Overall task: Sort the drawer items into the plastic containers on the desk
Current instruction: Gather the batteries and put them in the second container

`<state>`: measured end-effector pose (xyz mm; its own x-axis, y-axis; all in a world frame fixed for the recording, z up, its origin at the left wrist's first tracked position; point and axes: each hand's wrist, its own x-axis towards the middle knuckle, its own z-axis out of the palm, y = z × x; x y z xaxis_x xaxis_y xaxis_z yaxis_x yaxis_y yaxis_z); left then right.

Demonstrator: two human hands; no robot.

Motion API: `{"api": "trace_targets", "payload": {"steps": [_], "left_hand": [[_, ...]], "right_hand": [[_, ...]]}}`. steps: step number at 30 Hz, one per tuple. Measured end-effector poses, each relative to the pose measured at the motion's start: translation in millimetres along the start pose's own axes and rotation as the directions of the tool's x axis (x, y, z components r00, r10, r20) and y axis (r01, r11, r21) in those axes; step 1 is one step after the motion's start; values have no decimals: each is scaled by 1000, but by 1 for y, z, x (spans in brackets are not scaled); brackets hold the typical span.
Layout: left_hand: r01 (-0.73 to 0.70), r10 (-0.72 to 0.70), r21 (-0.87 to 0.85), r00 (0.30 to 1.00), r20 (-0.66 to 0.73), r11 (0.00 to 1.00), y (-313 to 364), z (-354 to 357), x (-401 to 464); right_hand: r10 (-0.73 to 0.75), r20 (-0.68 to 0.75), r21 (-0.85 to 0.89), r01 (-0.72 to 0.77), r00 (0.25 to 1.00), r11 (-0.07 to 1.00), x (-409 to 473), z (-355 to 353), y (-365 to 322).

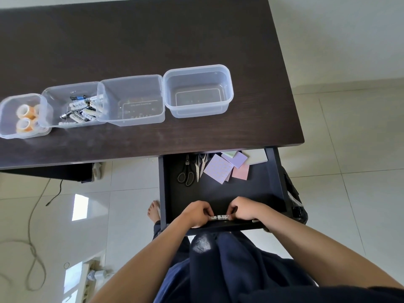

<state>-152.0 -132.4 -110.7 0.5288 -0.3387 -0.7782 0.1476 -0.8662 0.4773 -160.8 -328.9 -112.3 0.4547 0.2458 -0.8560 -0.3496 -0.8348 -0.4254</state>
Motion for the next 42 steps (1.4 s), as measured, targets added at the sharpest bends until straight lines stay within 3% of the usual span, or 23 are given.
{"api": "trace_targets", "payload": {"steps": [11,15,21,28,36,42], "left_hand": [[-58,54,-65,997,-55,996,-8,-36,-17],[-100,94,-75,993,-77,992,-19,-60,-24],[-173,170,-80,985,-39,982,-29,-88,-32],[-244,244,-62,970,-5,968,-33,-115,-37],[-364,350,-83,925,-148,928,-36,-173,-62],[-462,385,-121,836,-392,879,-68,-256,-101]], "right_hand": [[108,46,-29,-107,993,994,7,-3,-8],[157,-61,11,-156,986,988,7,1,-20],[214,-20,-123,-215,977,969,4,7,-39],[182,-108,-14,-185,977,983,-11,11,-55],[47,-396,263,64,917,963,-36,-6,-128],[-179,-605,210,372,776,904,-54,-47,-249]]}}
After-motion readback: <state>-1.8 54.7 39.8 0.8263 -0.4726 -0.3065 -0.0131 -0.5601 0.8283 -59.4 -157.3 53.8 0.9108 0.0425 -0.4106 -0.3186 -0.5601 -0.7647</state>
